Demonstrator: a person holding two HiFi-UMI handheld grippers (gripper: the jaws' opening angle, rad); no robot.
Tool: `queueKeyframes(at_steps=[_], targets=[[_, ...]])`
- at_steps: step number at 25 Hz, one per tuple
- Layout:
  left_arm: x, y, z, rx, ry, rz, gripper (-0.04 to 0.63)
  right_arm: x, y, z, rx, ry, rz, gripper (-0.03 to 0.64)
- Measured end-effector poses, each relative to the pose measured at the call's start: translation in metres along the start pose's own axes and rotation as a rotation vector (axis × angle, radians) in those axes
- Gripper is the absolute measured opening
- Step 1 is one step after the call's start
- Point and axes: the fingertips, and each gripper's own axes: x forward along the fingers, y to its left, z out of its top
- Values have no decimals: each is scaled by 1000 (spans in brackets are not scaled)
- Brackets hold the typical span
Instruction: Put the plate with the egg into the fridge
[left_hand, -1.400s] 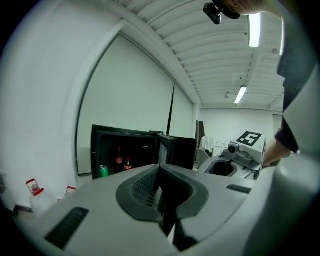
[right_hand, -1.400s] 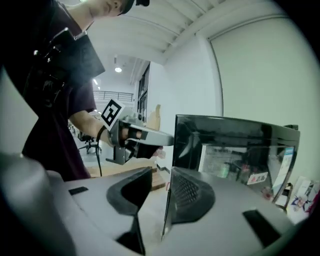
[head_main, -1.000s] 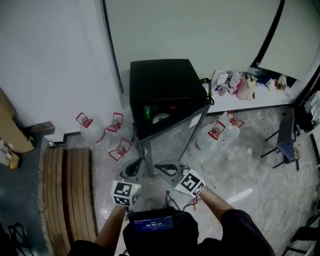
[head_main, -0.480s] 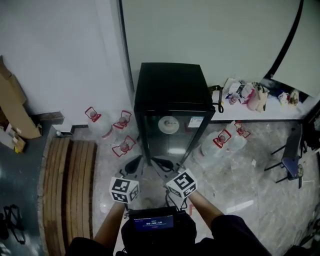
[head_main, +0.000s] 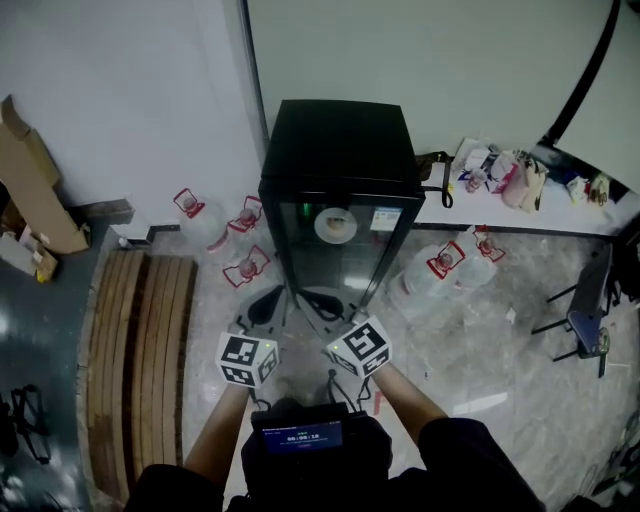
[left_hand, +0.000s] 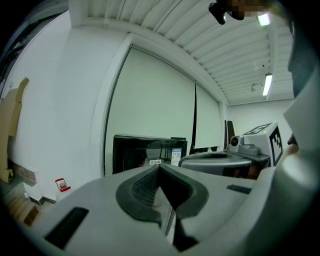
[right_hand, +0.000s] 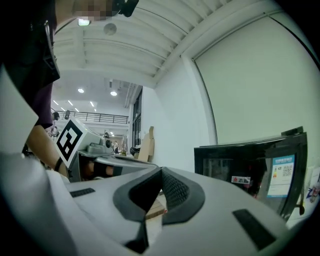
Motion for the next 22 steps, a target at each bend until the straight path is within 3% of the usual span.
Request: queueKeyframes(at_steps=[6,22], targets=[[3,-3,5,36,7,-18,8,-2,-10,13,-1,-29,-39,8],[-3,21,6,28,15,-43,8,23,-4,19,15,-29,-66,8]])
